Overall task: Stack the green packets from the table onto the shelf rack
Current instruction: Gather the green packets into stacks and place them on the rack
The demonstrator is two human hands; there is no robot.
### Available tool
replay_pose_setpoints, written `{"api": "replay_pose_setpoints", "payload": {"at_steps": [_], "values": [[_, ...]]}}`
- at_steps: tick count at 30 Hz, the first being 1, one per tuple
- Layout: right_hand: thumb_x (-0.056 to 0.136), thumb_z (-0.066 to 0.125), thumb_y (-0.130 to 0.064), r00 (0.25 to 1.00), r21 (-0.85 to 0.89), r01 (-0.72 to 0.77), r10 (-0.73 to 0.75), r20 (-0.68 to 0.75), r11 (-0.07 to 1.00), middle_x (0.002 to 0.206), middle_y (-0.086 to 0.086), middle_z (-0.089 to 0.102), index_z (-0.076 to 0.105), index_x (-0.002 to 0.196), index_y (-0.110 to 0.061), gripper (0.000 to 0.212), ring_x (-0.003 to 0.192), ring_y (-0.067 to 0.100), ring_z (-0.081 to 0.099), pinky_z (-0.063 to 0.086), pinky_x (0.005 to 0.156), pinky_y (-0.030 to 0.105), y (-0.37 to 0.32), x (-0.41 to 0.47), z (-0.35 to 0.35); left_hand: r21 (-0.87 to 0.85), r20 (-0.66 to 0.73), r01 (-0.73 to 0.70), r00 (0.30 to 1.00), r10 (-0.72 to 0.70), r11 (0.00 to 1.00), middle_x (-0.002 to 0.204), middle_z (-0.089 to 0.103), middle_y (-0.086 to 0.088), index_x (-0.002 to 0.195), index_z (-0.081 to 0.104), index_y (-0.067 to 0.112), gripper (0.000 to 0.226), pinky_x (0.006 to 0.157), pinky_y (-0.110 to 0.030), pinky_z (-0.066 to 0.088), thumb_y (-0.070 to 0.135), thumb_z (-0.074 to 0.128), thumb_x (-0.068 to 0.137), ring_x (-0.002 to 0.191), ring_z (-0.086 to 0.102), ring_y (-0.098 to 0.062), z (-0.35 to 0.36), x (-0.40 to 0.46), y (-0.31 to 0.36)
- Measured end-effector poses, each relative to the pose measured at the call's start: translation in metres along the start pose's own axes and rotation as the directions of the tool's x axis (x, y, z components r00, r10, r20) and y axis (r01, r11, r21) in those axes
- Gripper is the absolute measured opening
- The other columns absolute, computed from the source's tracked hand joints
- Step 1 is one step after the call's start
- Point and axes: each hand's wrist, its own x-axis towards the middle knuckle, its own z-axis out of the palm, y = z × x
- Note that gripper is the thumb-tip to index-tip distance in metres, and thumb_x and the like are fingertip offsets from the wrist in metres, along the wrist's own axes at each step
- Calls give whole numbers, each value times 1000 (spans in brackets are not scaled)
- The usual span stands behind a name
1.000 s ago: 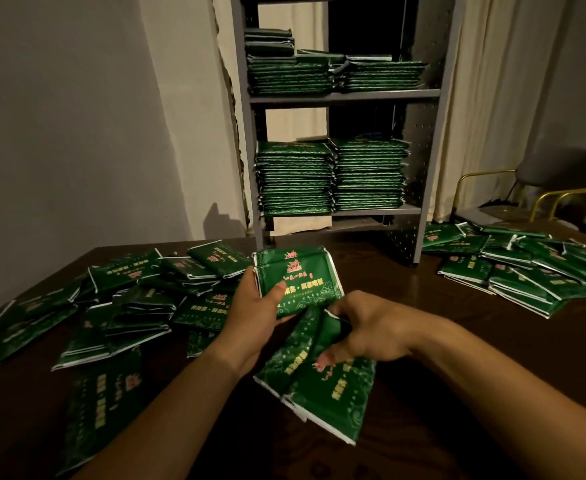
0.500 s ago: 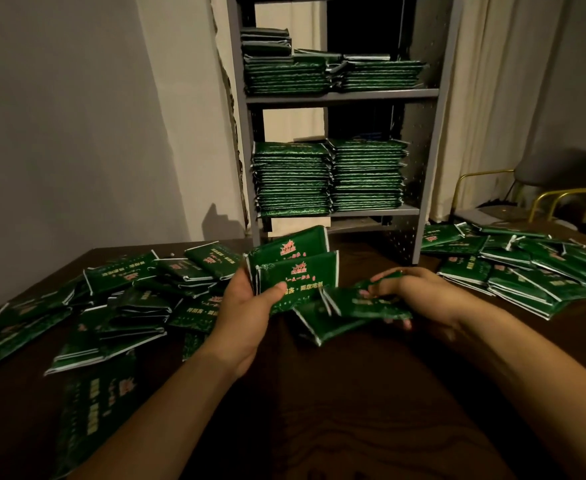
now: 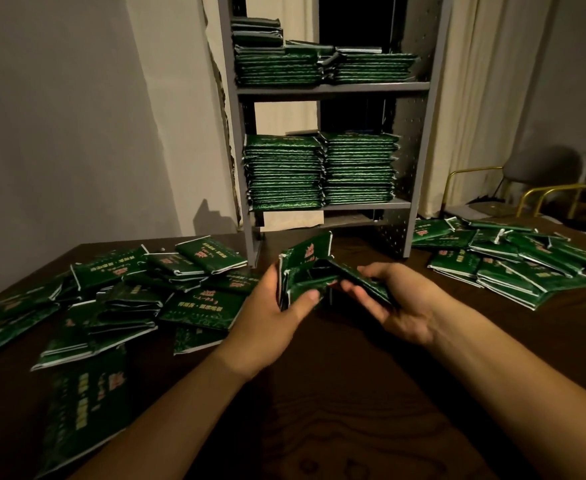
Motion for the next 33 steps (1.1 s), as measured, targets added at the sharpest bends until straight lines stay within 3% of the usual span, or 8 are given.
{"api": "replay_pose_setpoints", "payload": {"at_steps": [3, 5, 9, 12, 16, 21, 28, 33], "values": [[98, 61, -27, 880, -554, 285, -442, -171, 782, 104, 14, 68, 56, 117, -14, 24, 73, 21, 69, 60, 59, 35, -4, 5, -7, -66, -186, 56, 980, -67, 996, 116, 69, 11, 116, 60, 33, 19, 107, -44, 48, 24, 61, 100, 112, 63, -8, -3, 3, -3], [92, 69, -28, 787, -520, 463, -603, -133, 718, 104, 11, 71, 59, 107, -17, 21, 89, 26, 71, 60, 80, 47, -9, 6, -14, -154, -253, 99, 958, -136, 983, 126, 67, 4, 127, 59, 26, 34, 107, -50, 47, 32, 68, 95, 119, 62, -18, -9, 8, -8], [84, 73, -16, 870, -360, 494, -446, 212, 792, 95, 12, 77, 63, 103, -6, 24, 85, 26, 75, 63, 72, 37, -3, -1, -16, -266, -287, 176, 924, -252, 948, 141, 59, 1, 137, 51, 33, 97, 105, -56, 47, 71, 83, 54, 128, 58, -25, -12, 12, -18], [83, 77, -20, 834, -492, 545, -499, 235, 679, 92, 4, 78, 64, 98, -11, 22, 86, 19, 75, 59, 71, 30, 11, 7, -8, -323, -185, 168, 954, -237, 931, 120, 72, 4, 123, 63, 27, 48, 103, -55, 49, 49, 74, 82, 115, 66, -21, -11, 6, -3], [86, 76, -29, 808, -487, 566, -564, 168, 666, 102, 3, 71, 56, 107, -17, 31, 89, 13, 73, 58, 72, 28, 27, 15, 6, -258, 7, 179, 983, -183, 950, 125, 71, -3, 133, 57, 21, 62, 100, -48, 53, 37, 83, 79, 114, 68, -21, -1, 0, 0], [78, 75, 8, 791, -437, 611, -491, 365, 660, 110, 1, 69, 50, 128, -17, 62, 93, 8, 72, 58, 75, 21, 10, 7, -7, -191, -51, 136, 988, -148, 972, 114, 75, -1, 134, 56, 14, 64, 99, -42, 55, 16, 86, 77, 106, 72, -18, -3, 5, -11], [78, 71, 16, 791, -555, 611, -409, 455, 564, 122, 5, 62, 46, 139, -22, 77, 105, 15, 69, 57, 83, 23, 14, 6, -15, -41, -123, -29, 992, 24, 999, 115, 69, 2, 123, 55, 21, 57, 81, -26, 59, -16, 64, 81, 101, 69, -8, -5, 3, -5], [93, 58, 6, 823, -591, 565, -449, 348, 576, 121, -8, 57, 45, 137, -27, 56, 98, 10, 66, 56, 78, 19, 17, 8, -15, -113, -155, 34, 987, -51, 993, 118, 64, 1, 129, 49, 24, 51, 83, -33, 61, -8, 56, 91, 96, 69, -12, 3, 8, -3]]}}
